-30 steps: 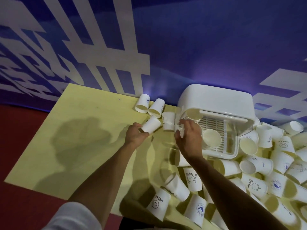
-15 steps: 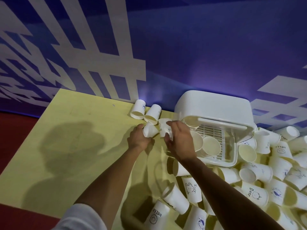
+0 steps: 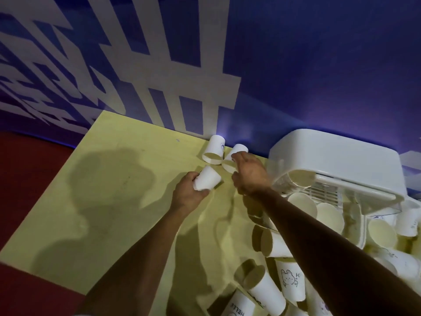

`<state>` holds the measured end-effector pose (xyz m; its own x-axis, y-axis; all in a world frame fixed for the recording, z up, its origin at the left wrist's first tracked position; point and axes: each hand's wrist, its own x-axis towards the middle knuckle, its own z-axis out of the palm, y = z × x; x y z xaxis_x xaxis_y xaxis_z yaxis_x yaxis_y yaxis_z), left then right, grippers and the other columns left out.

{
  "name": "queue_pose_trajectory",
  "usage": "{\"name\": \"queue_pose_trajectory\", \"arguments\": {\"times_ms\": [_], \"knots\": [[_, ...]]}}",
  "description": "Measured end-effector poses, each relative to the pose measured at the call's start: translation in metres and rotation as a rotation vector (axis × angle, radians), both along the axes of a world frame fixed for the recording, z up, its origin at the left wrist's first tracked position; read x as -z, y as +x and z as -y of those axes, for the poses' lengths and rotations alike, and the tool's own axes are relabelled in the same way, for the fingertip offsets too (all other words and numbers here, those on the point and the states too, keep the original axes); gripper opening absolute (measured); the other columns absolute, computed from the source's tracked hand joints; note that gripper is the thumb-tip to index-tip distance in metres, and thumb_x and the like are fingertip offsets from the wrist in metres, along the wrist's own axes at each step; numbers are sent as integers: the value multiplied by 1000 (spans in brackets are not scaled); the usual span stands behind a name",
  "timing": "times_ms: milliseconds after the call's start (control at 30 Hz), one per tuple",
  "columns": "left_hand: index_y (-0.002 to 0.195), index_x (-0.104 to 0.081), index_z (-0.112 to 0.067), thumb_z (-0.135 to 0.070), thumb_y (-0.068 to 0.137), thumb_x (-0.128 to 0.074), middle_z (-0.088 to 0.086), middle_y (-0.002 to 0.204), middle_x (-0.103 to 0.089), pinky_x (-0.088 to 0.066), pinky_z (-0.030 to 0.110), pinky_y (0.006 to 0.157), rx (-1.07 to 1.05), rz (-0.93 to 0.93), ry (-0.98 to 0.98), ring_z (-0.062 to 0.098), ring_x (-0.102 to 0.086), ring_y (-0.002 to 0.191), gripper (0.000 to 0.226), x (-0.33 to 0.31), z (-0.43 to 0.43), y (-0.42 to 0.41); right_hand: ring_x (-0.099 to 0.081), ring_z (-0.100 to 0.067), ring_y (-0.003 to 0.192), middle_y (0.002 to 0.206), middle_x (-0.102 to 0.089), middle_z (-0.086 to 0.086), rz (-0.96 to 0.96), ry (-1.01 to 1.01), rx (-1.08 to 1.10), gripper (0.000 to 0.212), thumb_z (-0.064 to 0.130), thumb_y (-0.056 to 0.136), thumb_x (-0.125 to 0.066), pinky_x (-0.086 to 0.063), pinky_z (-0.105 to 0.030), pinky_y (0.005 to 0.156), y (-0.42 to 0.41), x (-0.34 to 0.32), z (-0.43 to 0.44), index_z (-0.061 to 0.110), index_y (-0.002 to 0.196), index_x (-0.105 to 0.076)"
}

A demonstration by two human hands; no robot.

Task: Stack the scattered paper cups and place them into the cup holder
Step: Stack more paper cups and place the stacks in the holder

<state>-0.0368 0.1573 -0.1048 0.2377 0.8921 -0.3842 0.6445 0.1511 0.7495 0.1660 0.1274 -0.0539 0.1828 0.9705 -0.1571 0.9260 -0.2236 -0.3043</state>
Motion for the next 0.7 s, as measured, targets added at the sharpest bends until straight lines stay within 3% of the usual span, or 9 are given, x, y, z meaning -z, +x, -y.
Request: {"name": "queue_pose_trajectory", "arguments": {"times_ms": [67,167,267,500,700], "knots": [[124,-58,-19,-41,64,-72,0,113,-65,-52,40,87,-31,1,-4,26,-63,99,66,-1,-3,-9,-44,-30,132,145,-47,-7,35,-25,-54,61,13,81,-64,-34,-36,110,1,10,-13,14,140,-47],[121,-58,-21,-46,59,-66,-1,110,-66,-53,43,87,-68,-2,-10,27,-64,96,68,1,-7,-18,-22,-29,148,161,-27,-7,132,-124,-104,78,13,78,-67,-25,-40,119,0,23,-27,15,149,-35],[121,-58,-22,-45,60,-67,-2,108,-67,-53,43,87,-76,6,-30,26,-64,95,66,1,-8,-22,-14,-31,150,162,-21,-8,171,-143,-90,77,8,78,-66,-25,-44,119,-5,33,-31,18,148,-33],[123,-56,-22,-44,61,-67,-2,110,-66,-54,42,87,-78,30,-45,24,-64,96,67,-3,-7,-23,-21,-36,145,157,-29,-11,318,-91,-111,71,9,83,-72,-32,-45,112,-11,42,-31,20,145,-38],[122,-57,-21,-44,62,-67,-2,109,-66,-54,39,83,-67,32,-41,23,-64,94,65,-8,-4,-23,-28,-35,140,154,-31,-10,441,-143,-208,94,16,70,-87,-37,-43,111,-8,39,-30,21,147,-32]]}}
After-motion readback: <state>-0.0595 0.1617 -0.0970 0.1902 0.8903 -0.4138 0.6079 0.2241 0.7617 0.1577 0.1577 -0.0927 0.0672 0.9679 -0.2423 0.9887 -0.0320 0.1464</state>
